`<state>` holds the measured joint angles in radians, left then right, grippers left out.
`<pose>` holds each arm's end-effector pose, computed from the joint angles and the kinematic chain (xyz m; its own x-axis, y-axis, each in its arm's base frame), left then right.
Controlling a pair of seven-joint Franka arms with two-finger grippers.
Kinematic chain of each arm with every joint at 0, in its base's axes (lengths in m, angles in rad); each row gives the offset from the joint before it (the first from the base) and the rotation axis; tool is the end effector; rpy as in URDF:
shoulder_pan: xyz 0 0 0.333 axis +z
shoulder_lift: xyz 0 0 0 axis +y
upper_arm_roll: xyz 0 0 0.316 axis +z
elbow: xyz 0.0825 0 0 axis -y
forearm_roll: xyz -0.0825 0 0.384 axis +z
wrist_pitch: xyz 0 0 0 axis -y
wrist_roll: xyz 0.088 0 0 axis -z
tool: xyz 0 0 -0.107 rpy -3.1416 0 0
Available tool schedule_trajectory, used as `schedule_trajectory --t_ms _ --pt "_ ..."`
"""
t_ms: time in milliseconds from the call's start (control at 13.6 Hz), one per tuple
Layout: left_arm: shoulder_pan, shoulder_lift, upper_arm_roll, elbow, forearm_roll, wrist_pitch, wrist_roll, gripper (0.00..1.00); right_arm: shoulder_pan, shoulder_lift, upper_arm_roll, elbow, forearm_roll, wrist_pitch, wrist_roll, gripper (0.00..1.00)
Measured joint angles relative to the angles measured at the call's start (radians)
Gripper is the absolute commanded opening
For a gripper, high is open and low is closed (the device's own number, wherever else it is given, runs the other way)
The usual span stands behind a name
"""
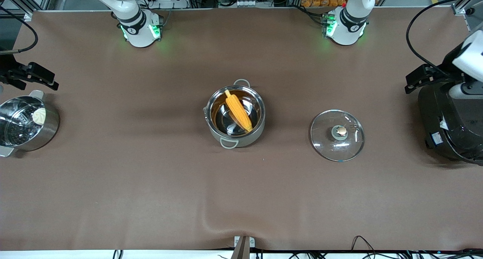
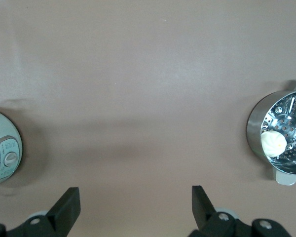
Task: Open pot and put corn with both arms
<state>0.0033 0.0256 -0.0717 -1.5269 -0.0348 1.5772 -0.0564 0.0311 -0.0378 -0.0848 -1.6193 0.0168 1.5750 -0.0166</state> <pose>0.5621 -0.0417 0.6316 0.9997 -0.0117 0.0227 -0.0126 -0.9992 0.0380 0.5420 -0.0282 0.6227 0.9993 -0.0371 -0.0063 -0.0372 -0.9991 -0.0201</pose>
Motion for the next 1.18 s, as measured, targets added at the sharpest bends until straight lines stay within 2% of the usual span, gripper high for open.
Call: schedule_trajectory --t_ms 589,1179 --pt "-0.001 0.000 -0.001 0.000 -0.002 -0.034 0.000 1.00 0.002 0.000 0.000 0.006 0.000 -0.002 0.000 1.00" --pt "-0.002 0.000 -0.031 0.001 0.050 -0.068 0.000 1.00 0.002 0.000 0.000 0.006 0.000 -0.003 0.000 1.00"
